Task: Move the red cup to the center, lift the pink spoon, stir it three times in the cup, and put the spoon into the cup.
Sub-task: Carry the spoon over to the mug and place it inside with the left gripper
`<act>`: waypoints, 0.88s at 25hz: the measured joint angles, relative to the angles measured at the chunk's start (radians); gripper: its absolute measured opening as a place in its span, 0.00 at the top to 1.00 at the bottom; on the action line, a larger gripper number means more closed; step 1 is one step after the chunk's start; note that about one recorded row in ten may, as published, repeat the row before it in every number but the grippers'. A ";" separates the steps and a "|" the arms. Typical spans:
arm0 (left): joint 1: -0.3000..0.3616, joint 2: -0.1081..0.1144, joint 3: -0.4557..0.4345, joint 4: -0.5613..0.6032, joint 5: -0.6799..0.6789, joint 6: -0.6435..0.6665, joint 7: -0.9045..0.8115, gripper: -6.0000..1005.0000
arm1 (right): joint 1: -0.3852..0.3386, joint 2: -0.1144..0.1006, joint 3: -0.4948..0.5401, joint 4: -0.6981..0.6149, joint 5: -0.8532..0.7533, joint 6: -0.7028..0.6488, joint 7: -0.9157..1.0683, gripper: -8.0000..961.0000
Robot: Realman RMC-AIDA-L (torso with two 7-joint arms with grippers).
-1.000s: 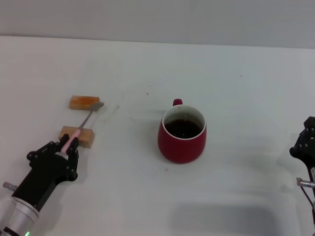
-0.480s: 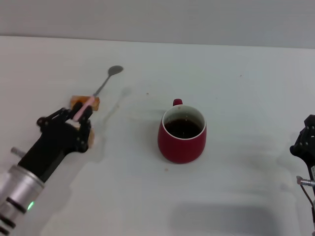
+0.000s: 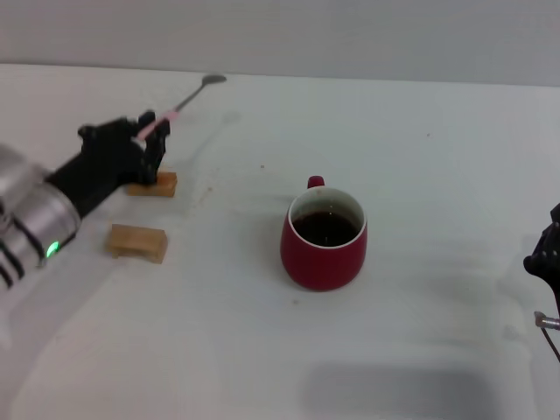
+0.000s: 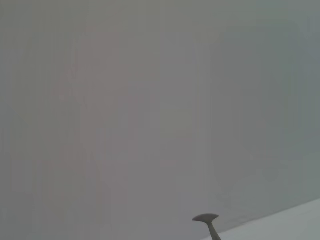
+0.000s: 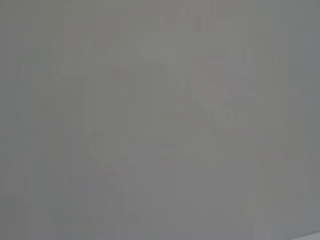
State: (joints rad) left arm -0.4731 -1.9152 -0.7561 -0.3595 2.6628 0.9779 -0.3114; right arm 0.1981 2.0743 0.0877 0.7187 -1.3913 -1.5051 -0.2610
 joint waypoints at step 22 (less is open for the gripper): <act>-0.169 0.156 -0.115 -0.356 0.223 -0.597 -0.129 0.83 | -0.002 0.003 0.014 -0.017 0.008 -0.002 0.000 0.99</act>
State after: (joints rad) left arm -0.6425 -1.7589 -0.8716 -0.7159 2.8859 0.3808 -0.4407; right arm 0.1960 2.0770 0.1012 0.7022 -1.3834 -1.5069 -0.2607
